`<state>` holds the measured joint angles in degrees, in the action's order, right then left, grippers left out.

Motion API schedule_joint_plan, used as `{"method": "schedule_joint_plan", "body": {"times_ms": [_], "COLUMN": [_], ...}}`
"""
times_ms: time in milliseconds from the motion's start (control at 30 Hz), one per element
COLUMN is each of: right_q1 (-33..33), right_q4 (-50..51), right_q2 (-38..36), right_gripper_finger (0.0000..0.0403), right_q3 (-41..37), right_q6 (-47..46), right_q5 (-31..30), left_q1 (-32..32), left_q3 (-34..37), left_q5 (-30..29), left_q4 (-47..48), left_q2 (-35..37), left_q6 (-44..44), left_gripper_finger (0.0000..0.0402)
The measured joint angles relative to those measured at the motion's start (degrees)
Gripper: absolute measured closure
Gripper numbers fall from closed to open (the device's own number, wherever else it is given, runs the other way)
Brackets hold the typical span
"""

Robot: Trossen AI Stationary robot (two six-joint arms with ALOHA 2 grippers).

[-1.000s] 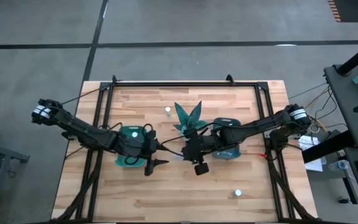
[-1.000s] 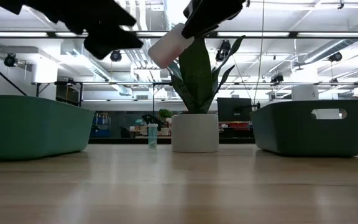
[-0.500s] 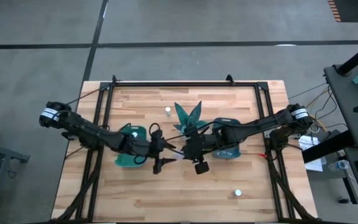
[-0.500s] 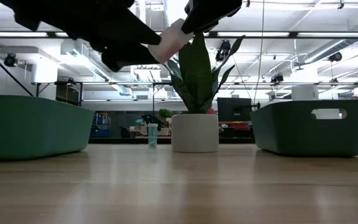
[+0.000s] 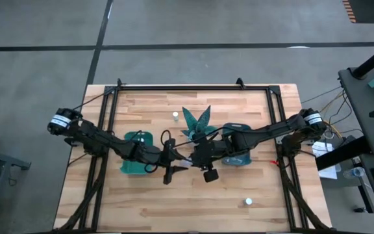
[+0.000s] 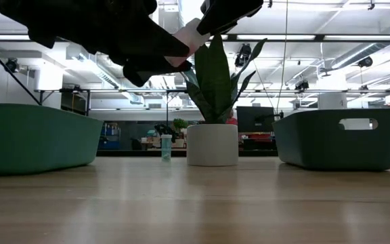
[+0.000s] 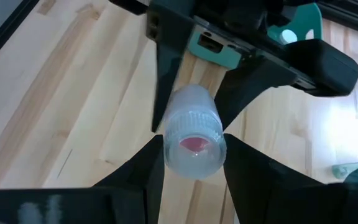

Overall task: Pick and place medicine bottles into bin by pill shape (circle, oval)
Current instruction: Put the white capsule bottle into the green bin

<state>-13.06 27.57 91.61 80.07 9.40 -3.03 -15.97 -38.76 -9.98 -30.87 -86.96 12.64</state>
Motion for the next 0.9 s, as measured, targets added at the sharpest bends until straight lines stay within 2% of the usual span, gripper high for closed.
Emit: {"method": "schedule_joint_plan", "body": {"times_ms": [100, 333, 567, 633, 767, 900], "right_q1": [0.0, 0.0, -2.2, -3.6, -6.2, -7.3], "right_q4": [-0.1, -0.4, -1.5, -4.7, -13.1, -28.4], "right_q2": [0.0, -1.7, -9.7, -12.2, -16.4, -18.8], "right_gripper_finger": [0.0258, 0.0194, 0.0156, 0.0156, 0.0165, 0.0173], "right_q3": [0.1, 0.1, -3.7, -6.3, -12.9, -21.4], "right_q6": [0.4, -1.1, -3.0, -3.4, -2.7, -1.1], "right_q5": [-0.2, 0.0, -0.1, -1.1, -8.4, -10.5], "left_q1": [0.0, 0.2, 0.1, 0.1, 0.1, 0.1], "left_q3": [0.0, 0.0, 2.4, 2.9, 2.9, 2.9], "left_q5": [0.0, 0.0, 1.7, 3.5, 5.4, 6.6], "left_q4": [0.2, -3.3, -16.3, -19.6, -23.1, -27.6], "left_q2": [0.4, 0.7, 0.9, 0.9, 0.9, 0.9], "left_q6": [-1.0, -5.8, -12.4, -13.6, -16.3, -19.2], "left_gripper_finger": [0.0281, 0.0281, 0.0281, 0.0281, 0.0281, 0.0281]}}
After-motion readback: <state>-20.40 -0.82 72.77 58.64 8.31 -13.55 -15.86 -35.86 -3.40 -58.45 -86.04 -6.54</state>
